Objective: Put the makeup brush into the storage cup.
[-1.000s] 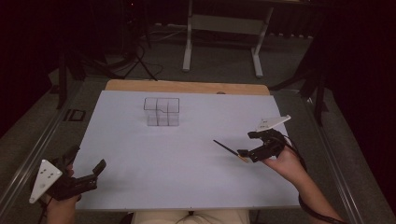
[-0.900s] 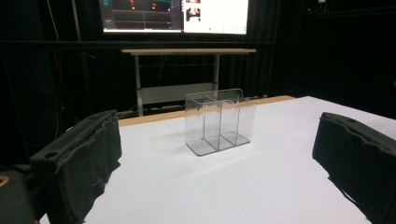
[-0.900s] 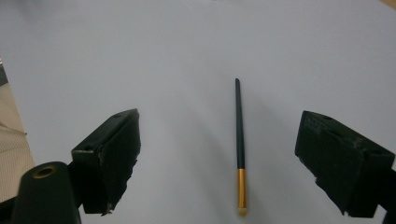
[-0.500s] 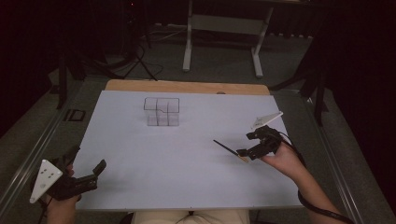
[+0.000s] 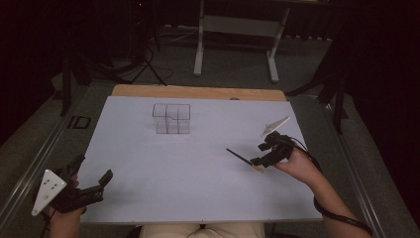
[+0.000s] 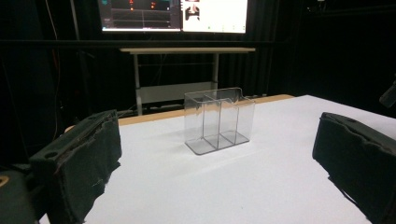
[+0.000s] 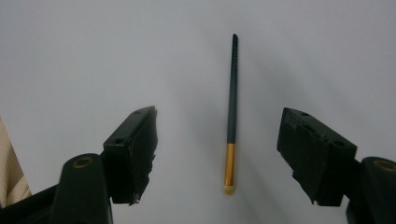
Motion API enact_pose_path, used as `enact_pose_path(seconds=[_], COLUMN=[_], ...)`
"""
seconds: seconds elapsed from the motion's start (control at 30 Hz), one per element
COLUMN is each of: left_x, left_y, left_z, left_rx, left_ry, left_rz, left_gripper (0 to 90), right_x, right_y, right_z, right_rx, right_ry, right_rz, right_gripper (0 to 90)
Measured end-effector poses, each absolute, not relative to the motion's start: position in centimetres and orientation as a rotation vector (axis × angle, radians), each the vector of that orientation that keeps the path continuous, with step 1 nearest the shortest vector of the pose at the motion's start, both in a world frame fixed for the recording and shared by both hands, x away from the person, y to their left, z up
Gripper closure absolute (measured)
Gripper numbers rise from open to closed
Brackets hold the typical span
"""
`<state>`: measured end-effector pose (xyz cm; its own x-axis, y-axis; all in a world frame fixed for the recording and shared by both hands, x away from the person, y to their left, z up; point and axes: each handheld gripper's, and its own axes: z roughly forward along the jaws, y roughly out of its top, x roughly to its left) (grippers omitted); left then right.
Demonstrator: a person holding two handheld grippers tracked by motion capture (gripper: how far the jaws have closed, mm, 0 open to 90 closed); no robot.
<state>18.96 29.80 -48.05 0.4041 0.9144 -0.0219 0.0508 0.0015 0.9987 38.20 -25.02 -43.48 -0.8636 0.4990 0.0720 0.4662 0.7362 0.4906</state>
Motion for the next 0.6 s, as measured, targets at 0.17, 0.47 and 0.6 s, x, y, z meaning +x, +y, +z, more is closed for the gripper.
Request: enact_pose_path(seconds=[0.17, 0.47, 0.6], left_x=[19.0, 19.0, 18.9], left_y=[29.8, 29.8, 29.7], left_z=[-48.0, -48.1, -48.0], left_rx=[1.41, 1.413, 1.412], left_ry=[0.934, 0.933, 0.933], left_rz=[0.866, 0.863, 0.863], left_gripper=[2.4, 2.4, 2.4], right_x=[38.6, 39.0, 39.3], right_y=[-24.6, -24.0, -23.9], right_z=[-43.9, -44.9, -45.2], right_rx=[0.79, 0.77, 0.762], right_ry=[2.911, 2.982, 3.003], right_rz=[0.733, 0.629, 0.594], right_gripper=[33.0, 42.3, 45.7])
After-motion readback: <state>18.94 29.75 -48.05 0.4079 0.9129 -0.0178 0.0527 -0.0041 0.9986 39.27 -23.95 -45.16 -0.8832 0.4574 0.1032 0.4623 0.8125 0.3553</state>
